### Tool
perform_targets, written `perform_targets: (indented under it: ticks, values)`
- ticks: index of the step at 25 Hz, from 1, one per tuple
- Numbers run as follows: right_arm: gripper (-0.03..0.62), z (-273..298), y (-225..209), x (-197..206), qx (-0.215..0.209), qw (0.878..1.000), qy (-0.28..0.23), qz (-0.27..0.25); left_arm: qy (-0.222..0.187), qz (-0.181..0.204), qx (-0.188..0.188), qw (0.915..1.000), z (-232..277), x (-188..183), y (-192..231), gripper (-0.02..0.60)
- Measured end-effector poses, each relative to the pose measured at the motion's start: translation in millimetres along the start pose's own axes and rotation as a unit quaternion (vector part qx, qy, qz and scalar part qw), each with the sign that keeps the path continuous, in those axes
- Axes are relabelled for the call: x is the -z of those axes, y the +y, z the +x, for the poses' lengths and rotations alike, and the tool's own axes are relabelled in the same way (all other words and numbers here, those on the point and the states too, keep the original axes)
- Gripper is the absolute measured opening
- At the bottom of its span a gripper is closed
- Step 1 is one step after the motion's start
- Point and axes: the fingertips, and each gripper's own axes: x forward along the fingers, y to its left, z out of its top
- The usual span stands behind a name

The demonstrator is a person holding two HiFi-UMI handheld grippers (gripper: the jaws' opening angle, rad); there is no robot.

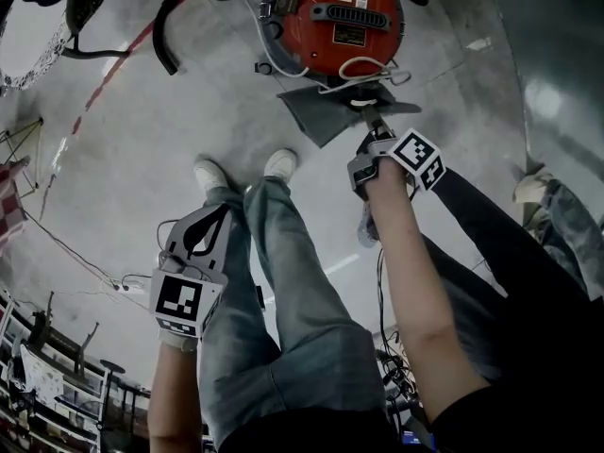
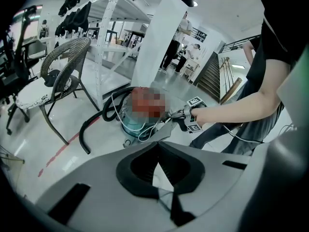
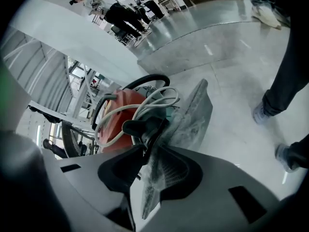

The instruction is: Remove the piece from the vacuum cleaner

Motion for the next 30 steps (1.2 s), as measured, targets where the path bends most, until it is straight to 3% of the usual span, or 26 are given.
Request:
perform_targets:
  ticks: [7,16,25,30]
  values:
    - [0.132,5.2,-7.2,-7.6,0.043,0.999,-0.010,0.026,0.000,0.000,0.001,1.0000,5.2,-3.3,7.6,0.018]
    - [0.078,7.3,-10.0,-8.3,0.045,0.995,-0.032,0.087,0.003,0.011,0.019,0.9997,10.7,-6.2,8.9,0.018]
    - [0.046,-0.4,-17.1,-1.6,0.052,0.977,-0.084,0.187,0.010,0.046,0.055,0.9974,17.3,-22.3,16.3,0.018]
    - [0.043,-3.8,-21.2,2.6,0.051,0.956,-0.117,0.262,0.022,0.063,0.071,0.9952,18.6,-27.9,24.6,0.018]
